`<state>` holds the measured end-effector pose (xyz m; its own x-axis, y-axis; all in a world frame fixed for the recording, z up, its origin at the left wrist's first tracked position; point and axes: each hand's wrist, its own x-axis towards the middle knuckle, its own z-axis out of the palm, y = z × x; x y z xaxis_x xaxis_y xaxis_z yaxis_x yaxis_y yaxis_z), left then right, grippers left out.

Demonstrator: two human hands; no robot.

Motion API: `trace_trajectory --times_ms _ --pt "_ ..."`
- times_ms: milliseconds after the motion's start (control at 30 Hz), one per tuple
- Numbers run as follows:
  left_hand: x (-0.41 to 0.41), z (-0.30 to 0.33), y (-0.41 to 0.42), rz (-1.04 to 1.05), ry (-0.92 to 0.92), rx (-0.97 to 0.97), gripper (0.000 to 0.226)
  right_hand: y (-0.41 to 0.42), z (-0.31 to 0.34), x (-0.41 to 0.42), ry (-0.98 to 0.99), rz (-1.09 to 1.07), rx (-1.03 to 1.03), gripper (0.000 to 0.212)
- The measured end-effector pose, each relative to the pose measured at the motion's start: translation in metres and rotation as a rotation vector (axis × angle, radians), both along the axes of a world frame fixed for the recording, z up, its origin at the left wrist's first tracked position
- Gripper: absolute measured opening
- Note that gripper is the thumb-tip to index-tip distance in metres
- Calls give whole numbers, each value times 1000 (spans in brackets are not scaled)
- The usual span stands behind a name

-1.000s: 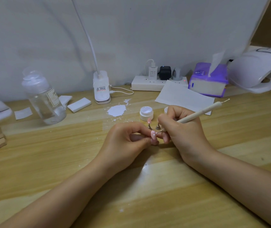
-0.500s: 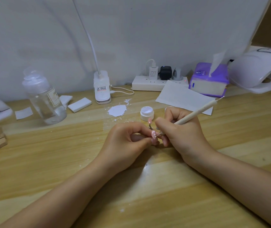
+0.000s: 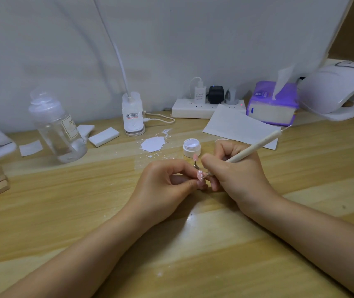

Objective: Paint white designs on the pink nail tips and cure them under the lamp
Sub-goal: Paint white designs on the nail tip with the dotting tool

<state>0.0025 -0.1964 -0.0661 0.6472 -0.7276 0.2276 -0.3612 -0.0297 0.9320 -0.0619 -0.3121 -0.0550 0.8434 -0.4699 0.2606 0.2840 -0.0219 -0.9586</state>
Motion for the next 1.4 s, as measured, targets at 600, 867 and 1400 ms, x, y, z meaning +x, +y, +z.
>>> trace_trajectory --times_ms 600,867,1400 --pt "0 0 -1 12 -32 17 16 0 -1 0 3 -21 29 37" --pt "-4 3 0 51 54 25 14 0 4 -1 -65 -45 187 38" --pt "-1 2 0 -81 49 -68 28 -6 -5 2 -42 -58 45 40"
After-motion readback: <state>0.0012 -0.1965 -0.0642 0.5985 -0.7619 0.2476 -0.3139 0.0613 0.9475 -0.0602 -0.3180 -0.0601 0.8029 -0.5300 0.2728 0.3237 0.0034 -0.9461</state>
